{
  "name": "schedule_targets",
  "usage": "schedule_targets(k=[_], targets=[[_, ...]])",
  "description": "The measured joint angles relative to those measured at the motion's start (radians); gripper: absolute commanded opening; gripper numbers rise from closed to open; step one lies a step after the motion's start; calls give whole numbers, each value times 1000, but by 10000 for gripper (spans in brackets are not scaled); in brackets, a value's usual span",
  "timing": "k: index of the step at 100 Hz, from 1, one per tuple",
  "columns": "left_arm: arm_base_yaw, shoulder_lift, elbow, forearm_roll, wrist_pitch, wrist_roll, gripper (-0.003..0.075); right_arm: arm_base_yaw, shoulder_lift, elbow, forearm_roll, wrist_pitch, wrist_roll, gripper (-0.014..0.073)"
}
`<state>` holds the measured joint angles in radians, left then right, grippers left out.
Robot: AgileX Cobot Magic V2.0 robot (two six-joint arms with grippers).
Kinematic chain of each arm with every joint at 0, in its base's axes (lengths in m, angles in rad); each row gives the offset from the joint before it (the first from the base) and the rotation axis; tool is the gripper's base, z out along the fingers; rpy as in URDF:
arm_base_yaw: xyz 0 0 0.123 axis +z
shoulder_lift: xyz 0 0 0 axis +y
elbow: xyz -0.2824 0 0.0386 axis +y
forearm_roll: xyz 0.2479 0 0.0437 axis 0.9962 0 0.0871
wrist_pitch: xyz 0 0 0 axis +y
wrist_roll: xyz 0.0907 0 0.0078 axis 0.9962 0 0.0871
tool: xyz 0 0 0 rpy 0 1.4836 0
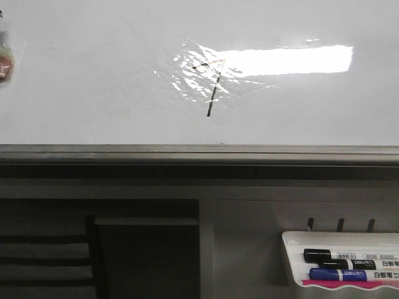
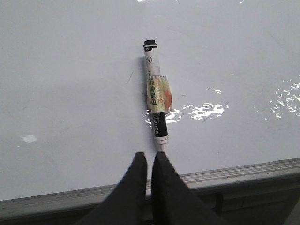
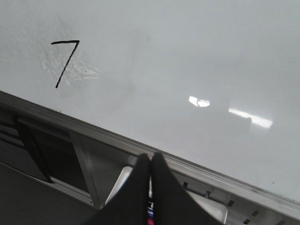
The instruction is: Write number 7 on whiteboard
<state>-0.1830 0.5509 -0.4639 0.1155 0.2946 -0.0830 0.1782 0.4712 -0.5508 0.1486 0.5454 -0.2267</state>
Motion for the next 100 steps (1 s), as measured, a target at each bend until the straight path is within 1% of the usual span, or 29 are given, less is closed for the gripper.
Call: schedule_targets(k=[45, 54, 62, 70, 86, 100], targets=[[0, 0, 0, 0, 0, 0, -20, 0, 0, 0, 0, -2, 0, -71], [0, -24, 10, 0, -1, 0, -20, 0, 0, 0, 2, -2, 0, -71], [10, -80, 35, -2, -8, 0, -20, 0, 0, 0, 2, -4, 0, -71], [47, -156, 80, -21, -14, 0, -20, 0, 0, 0, 2, -4, 0, -71], [129, -345, 234, -95, -24, 0, -20, 0, 0, 0, 2, -4, 0, -71], [147, -501, 363, -145, -25, 0, -20, 0, 0, 0, 4, -4, 0, -71]])
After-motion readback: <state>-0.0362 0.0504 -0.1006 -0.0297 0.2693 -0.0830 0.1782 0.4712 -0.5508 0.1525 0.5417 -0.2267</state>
